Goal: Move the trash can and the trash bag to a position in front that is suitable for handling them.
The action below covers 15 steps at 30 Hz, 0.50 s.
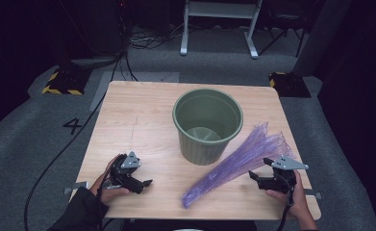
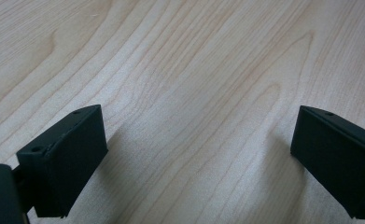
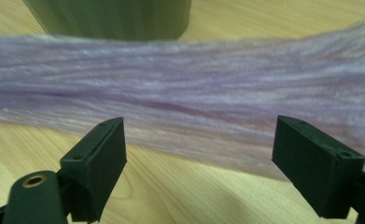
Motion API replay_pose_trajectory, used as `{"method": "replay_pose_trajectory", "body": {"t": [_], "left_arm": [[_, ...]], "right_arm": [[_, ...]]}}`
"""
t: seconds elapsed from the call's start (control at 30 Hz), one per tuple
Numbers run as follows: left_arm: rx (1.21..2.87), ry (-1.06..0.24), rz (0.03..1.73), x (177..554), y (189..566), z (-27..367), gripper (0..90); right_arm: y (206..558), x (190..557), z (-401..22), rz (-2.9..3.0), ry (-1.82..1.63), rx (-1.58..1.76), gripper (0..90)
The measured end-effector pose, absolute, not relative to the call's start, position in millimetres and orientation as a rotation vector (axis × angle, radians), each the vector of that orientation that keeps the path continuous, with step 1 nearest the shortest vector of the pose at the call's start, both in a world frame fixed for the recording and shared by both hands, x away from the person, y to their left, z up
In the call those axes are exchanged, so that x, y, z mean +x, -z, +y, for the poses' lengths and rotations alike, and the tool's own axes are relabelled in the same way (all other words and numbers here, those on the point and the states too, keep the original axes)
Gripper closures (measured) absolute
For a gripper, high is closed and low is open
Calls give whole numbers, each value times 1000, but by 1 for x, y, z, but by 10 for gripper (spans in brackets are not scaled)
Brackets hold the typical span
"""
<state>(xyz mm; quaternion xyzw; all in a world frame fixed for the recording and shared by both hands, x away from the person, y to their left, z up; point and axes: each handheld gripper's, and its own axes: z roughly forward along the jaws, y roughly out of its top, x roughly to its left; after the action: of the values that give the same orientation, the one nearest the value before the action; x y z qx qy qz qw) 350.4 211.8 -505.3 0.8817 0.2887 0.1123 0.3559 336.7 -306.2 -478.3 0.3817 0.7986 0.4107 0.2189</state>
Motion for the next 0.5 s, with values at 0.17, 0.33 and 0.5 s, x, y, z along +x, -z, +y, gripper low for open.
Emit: {"method": "replay_pose_trajectory", "body": {"t": [0.17, 0.33, 0.5], "left_arm": [[2278, -291, 746, 350, 505, 212, 33], [2277, -290, 747, 350, 505, 212, 32], [2276, -289, 745, 350, 505, 212, 32]], "right_arm": [[469, 339, -301, 2201, -1153, 1031, 170], [460, 348, -288, 2222, -1154, 994, 169], [452, 359, -272, 2231, -1187, 950, 171]]}}
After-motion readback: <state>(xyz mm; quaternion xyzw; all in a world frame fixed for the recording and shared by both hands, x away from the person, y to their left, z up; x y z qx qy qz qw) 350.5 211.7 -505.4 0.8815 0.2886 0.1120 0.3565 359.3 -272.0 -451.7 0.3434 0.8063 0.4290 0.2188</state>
